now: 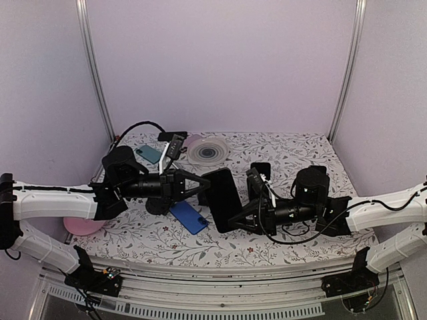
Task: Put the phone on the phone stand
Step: Pass from the left arm to the right
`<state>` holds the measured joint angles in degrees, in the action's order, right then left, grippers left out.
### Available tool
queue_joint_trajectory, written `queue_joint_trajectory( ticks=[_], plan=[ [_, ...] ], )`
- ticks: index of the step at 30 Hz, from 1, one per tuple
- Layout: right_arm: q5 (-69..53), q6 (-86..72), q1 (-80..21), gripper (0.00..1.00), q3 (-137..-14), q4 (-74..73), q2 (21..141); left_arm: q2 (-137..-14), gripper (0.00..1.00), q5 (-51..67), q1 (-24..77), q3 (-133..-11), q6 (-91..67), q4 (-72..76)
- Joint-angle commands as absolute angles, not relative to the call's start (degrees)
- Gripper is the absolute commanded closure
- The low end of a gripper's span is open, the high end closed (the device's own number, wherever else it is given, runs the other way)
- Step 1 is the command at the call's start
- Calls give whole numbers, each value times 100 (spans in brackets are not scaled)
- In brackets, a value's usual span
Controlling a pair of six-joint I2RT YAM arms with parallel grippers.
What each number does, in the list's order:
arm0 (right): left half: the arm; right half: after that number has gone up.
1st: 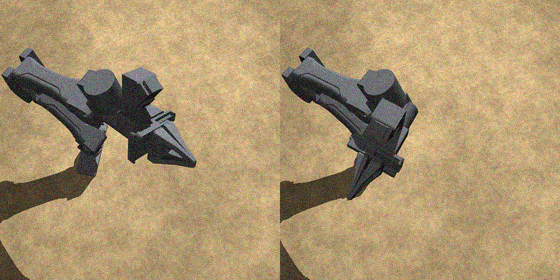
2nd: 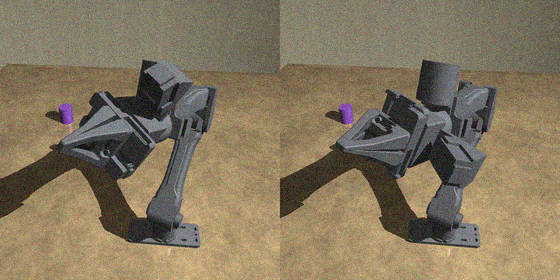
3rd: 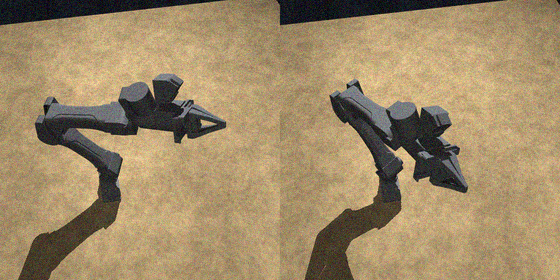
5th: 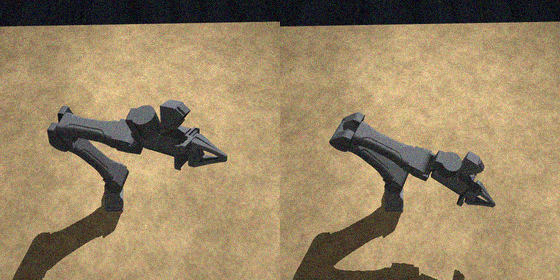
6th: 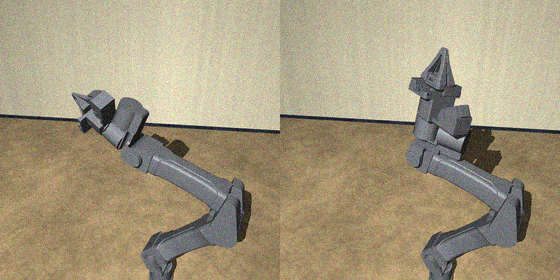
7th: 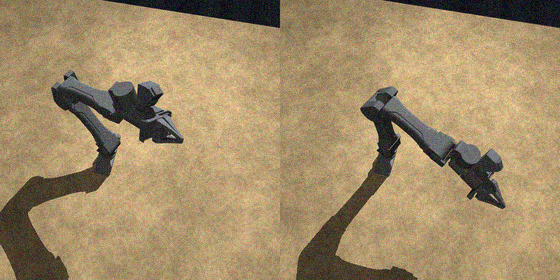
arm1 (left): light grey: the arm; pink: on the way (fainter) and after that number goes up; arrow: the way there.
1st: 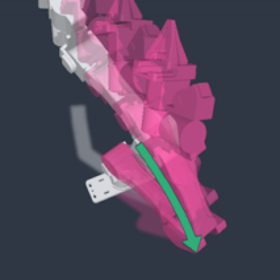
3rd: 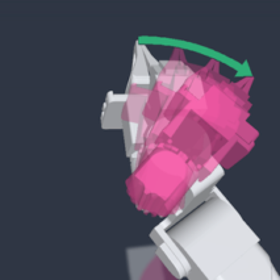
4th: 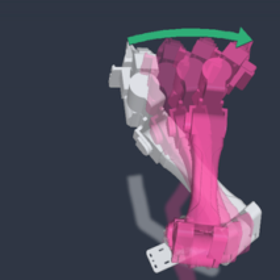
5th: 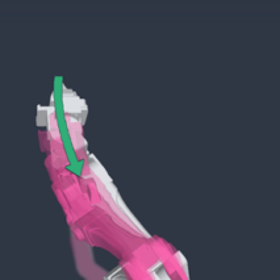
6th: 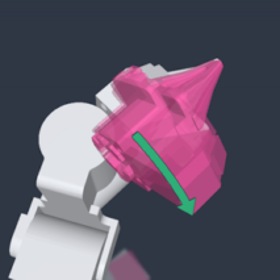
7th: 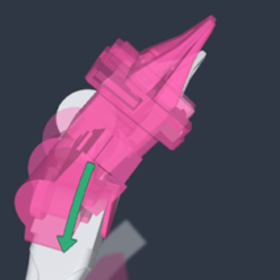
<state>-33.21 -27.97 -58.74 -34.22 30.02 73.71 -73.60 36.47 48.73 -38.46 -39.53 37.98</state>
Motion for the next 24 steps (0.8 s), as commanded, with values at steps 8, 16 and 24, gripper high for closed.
queue_joint_trajectory(
  ticks=[8, 16, 24],
  plan=[
    [-3565, -2832, -5914, 97, -3474, 3261, 7251, -7240, 100, 3445, 4737, -3802, -3977, 4384],
    [-3462, -2796, -5914, 98, -3546, 3252, 7275, -7273, 98, 3347, 4734, -3800, -3998, 4336],
    [-3160, -2763, -5915, 98, -3635, 3219, 7305, -7263, 41, 3053, 4735, -3744, -4028, 4164]
  ],
)
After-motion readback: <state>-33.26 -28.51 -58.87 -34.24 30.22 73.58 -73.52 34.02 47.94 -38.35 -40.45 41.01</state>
